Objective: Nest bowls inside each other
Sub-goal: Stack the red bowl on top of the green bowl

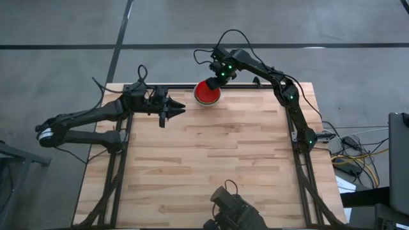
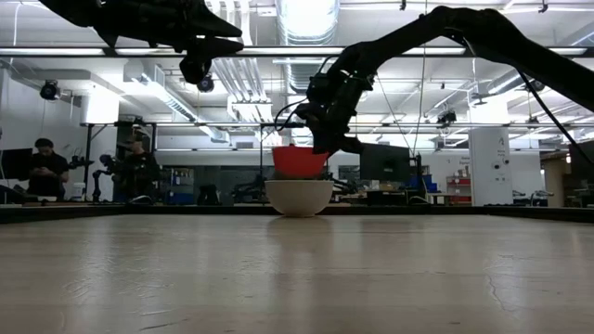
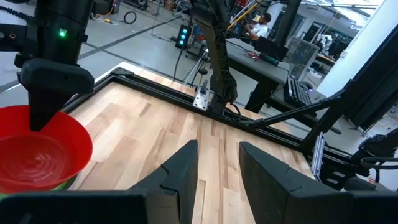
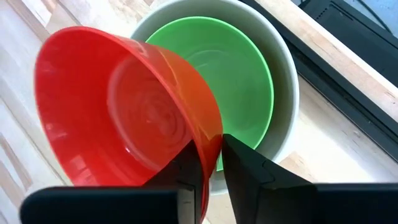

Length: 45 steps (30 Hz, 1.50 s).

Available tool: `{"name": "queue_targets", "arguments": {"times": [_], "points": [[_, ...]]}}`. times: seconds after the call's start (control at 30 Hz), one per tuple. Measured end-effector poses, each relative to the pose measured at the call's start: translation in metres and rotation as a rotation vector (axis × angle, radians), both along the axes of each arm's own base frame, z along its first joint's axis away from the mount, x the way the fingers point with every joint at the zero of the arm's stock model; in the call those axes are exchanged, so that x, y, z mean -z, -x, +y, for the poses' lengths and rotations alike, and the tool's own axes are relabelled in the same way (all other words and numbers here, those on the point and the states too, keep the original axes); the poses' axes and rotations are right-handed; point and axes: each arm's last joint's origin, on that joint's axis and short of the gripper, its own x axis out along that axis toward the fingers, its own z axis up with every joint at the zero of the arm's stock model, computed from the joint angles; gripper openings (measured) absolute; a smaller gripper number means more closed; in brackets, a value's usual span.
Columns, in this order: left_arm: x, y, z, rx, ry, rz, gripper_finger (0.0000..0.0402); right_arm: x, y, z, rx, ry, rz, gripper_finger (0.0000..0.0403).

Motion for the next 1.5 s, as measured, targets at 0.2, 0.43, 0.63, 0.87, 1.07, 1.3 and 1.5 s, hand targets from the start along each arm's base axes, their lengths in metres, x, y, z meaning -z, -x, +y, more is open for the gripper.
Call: {"name": "queue_targets", "arguments": {"times": [0.2, 0.43, 0.63, 0.87, 1.07, 1.3, 1.5], "points": [[0.0, 0.0, 0.0, 0.0, 0.0, 0.0, 0.0122, 0.0, 0.0, 0.0, 0.001, -0.001, 0.0, 0.0054], [0.0, 0.0, 0.0, 0.0, 0.0, 0.0, 0.0122, 0.0, 0.002, -0.003, 0.01, -0.003, -0.001, 0.0054], [0.0, 0.0, 0.0, 0.0, 0.0, 0.0, 0.0122, -0.012, 0.004, 0.0, -0.011, 0.011, -0.04, 0.0054], [0.0, 0.0, 0.0, 0.0, 0.0, 0.0, 0.0122, -0.032, 0.006, 0.004, -0.023, 0.052, -0.097, 0.0054], [0.0, 0.0, 0.0, 0.0, 0.0, 0.0, 0.0122, -0.049, 0.007, 0.014, -0.051, 0.083, -0.127, 0.0053], [0.0, 0.0, 0.0, -0.001, 0.0, -0.001, 0.0122, -0.053, 0.009, 0.018, -0.053, 0.079, -0.121, 0.0013], [0.0, 0.0, 0.0, -0.001, 0.0, 0.0, 0.0122, -0.052, 0.009, 0.021, -0.059, 0.068, -0.109, 0.001]]}}
